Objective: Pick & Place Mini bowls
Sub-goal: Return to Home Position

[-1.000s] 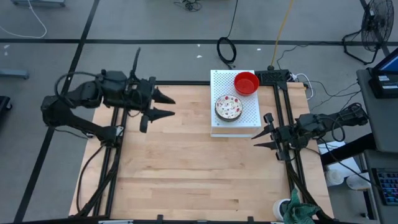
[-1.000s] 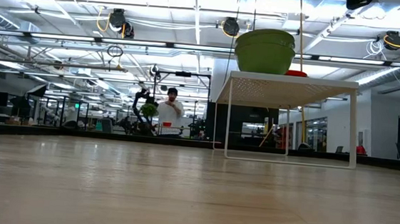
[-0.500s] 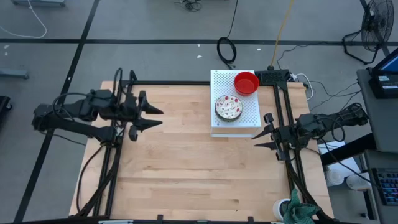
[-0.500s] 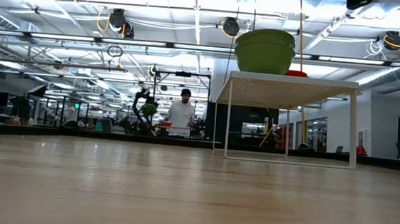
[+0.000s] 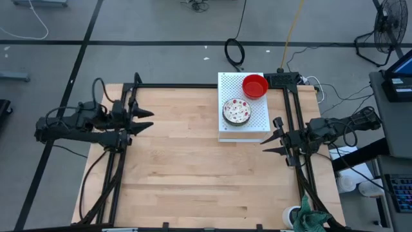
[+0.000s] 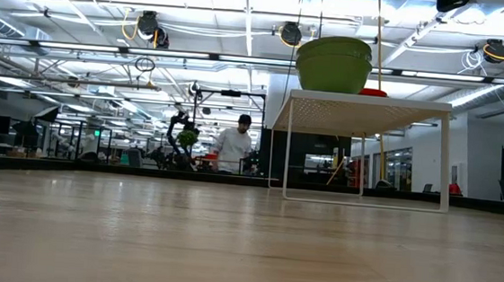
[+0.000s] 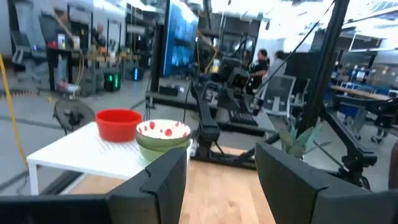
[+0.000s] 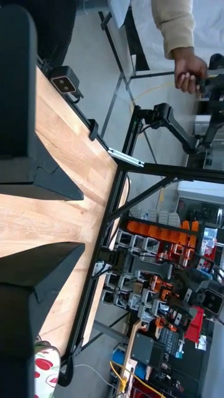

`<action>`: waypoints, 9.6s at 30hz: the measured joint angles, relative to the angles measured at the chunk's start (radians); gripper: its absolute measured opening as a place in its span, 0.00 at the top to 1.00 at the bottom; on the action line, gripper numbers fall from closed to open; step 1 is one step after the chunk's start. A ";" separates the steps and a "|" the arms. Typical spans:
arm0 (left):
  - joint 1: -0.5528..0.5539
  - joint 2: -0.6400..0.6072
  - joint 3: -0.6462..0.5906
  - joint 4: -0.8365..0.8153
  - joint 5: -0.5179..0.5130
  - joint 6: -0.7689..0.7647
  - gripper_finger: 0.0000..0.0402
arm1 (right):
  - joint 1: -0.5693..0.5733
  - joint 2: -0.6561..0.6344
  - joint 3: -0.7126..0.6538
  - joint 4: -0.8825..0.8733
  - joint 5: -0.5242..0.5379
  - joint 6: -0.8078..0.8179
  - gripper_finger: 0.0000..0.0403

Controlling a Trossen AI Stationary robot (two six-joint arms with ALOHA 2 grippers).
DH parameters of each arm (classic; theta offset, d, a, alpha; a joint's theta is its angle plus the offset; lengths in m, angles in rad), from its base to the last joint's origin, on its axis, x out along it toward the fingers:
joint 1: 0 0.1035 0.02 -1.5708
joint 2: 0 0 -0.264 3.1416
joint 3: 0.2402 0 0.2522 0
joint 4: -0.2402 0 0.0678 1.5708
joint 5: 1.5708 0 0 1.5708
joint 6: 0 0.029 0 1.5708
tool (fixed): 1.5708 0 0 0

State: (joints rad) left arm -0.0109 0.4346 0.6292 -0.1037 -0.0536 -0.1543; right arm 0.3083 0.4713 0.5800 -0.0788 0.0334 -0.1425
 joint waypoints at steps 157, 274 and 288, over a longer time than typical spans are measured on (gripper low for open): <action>0.001 -0.252 -0.613 0.300 -0.037 0.091 0.52 | 0.000 -0.468 -0.164 -0.234 0.023 0.011 0.74; 0.001 -0.252 -0.613 0.302 -0.035 0.090 0.52 | -0.001 -0.462 -0.566 0.123 0.018 0.183 0.74; 0.001 -0.252 -0.614 0.302 -0.035 0.091 0.52 | -0.002 -0.462 -0.566 0.123 0.018 0.183 0.74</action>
State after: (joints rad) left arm -0.0098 0.1829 0.0154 0.1982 -0.0887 -0.0635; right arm 0.3065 0.0090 0.0139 0.0444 0.0509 0.0406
